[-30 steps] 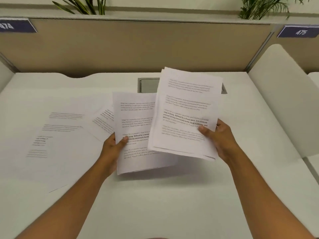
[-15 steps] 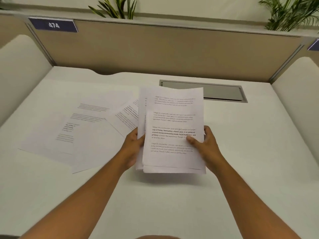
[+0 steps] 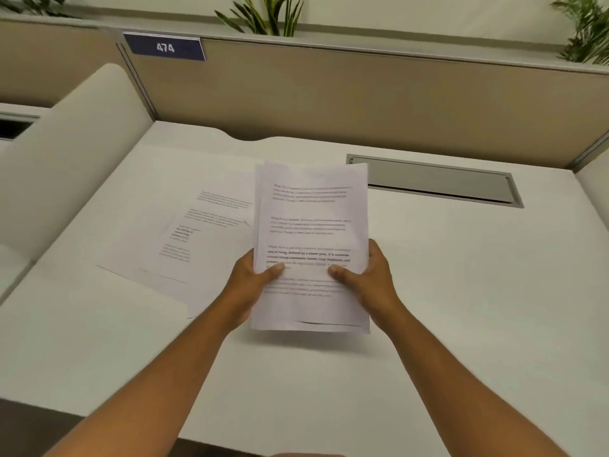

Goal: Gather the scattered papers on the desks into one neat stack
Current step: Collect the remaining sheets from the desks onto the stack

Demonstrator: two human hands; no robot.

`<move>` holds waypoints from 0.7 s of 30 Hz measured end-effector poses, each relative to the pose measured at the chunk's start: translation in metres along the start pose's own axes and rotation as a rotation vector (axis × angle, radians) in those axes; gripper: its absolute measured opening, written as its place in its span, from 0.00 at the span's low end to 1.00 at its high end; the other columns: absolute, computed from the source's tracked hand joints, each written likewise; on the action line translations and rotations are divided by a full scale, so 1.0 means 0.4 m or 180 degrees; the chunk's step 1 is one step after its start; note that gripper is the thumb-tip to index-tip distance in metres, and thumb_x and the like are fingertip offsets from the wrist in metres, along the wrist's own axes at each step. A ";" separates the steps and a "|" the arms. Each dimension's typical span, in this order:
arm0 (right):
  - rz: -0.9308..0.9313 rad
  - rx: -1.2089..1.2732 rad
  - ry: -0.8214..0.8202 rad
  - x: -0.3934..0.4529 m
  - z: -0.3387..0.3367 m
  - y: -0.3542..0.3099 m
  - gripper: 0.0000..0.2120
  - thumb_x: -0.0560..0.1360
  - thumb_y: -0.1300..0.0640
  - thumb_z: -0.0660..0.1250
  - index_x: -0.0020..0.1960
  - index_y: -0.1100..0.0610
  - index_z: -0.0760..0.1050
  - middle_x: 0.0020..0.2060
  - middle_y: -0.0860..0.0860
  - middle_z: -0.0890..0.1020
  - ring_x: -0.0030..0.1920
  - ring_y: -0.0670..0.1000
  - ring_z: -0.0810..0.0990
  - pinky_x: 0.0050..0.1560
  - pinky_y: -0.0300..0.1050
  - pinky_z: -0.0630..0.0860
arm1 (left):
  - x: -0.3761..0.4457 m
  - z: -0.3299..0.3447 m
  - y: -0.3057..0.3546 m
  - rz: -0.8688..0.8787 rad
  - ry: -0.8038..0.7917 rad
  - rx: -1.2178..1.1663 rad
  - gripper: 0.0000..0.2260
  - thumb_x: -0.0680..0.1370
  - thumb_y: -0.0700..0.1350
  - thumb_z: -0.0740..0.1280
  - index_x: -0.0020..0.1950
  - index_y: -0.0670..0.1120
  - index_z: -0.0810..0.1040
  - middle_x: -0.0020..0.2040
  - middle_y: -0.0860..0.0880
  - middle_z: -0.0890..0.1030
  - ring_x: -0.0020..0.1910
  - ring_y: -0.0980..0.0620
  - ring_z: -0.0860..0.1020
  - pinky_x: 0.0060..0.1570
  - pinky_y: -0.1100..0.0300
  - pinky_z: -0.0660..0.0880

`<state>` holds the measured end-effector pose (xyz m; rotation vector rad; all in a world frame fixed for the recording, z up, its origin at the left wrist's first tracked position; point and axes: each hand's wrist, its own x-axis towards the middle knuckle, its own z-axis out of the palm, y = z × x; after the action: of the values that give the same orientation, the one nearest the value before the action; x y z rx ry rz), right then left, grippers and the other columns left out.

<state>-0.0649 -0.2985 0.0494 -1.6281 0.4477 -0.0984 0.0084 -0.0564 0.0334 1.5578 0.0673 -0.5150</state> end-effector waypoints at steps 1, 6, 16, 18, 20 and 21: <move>-0.0008 -0.0037 -0.0028 0.002 0.028 -0.002 0.31 0.68 0.54 0.85 0.67 0.49 0.74 0.59 0.43 0.85 0.56 0.44 0.86 0.56 0.46 0.85 | 0.001 -0.028 -0.001 -0.0028 0.0051 0.0016 0.18 0.83 0.42 0.76 0.71 0.52 0.82 0.60 0.55 0.91 0.58 0.51 0.90 0.61 0.49 0.86; 0.0278 -0.0246 0.0288 0.042 0.135 0.002 0.12 0.79 0.47 0.74 0.57 0.52 0.81 0.52 0.49 0.88 0.53 0.53 0.87 0.58 0.57 0.84 | 0.028 -0.183 -0.002 -0.0149 0.0081 -0.0248 0.20 0.82 0.41 0.75 0.74 0.47 0.81 0.64 0.48 0.90 0.63 0.43 0.88 0.62 0.45 0.84; -0.0418 -0.4053 -0.0630 0.097 0.266 0.133 0.27 0.87 0.43 0.49 0.85 0.47 0.56 0.85 0.47 0.56 0.85 0.60 0.52 0.79 0.68 0.55 | 0.119 -0.418 0.020 -0.0139 -0.0137 -0.0208 0.20 0.82 0.41 0.75 0.74 0.49 0.82 0.66 0.48 0.89 0.63 0.45 0.88 0.65 0.43 0.82; -0.0395 -0.3954 -0.0380 0.088 0.257 0.149 0.25 0.87 0.41 0.49 0.81 0.46 0.66 0.84 0.45 0.62 0.85 0.59 0.53 0.80 0.67 0.51 | 0.140 -0.444 0.021 -0.0151 -0.0195 -0.0194 0.21 0.81 0.41 0.75 0.74 0.49 0.82 0.66 0.48 0.89 0.63 0.44 0.88 0.66 0.41 0.81; -0.0453 -0.3531 0.0026 0.069 0.236 0.157 0.21 0.87 0.43 0.54 0.71 0.48 0.78 0.78 0.45 0.73 0.83 0.57 0.59 0.81 0.65 0.51 | 0.158 -0.462 0.020 -0.0170 -0.0251 -0.0196 0.21 0.81 0.42 0.75 0.75 0.49 0.81 0.66 0.48 0.89 0.65 0.42 0.87 0.68 0.39 0.80; -0.0425 -0.3331 0.0237 0.056 0.220 0.160 0.20 0.87 0.43 0.55 0.67 0.49 0.81 0.73 0.45 0.78 0.82 0.57 0.63 0.82 0.64 0.52 | 0.166 -0.469 0.019 -0.0179 -0.0274 -0.0194 0.21 0.82 0.42 0.75 0.75 0.49 0.81 0.66 0.48 0.89 0.65 0.42 0.87 0.68 0.38 0.80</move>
<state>-0.0302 -0.2263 -0.0278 -2.6904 0.4757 -0.0181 0.1226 0.1050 0.0101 1.4759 0.0604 -0.6183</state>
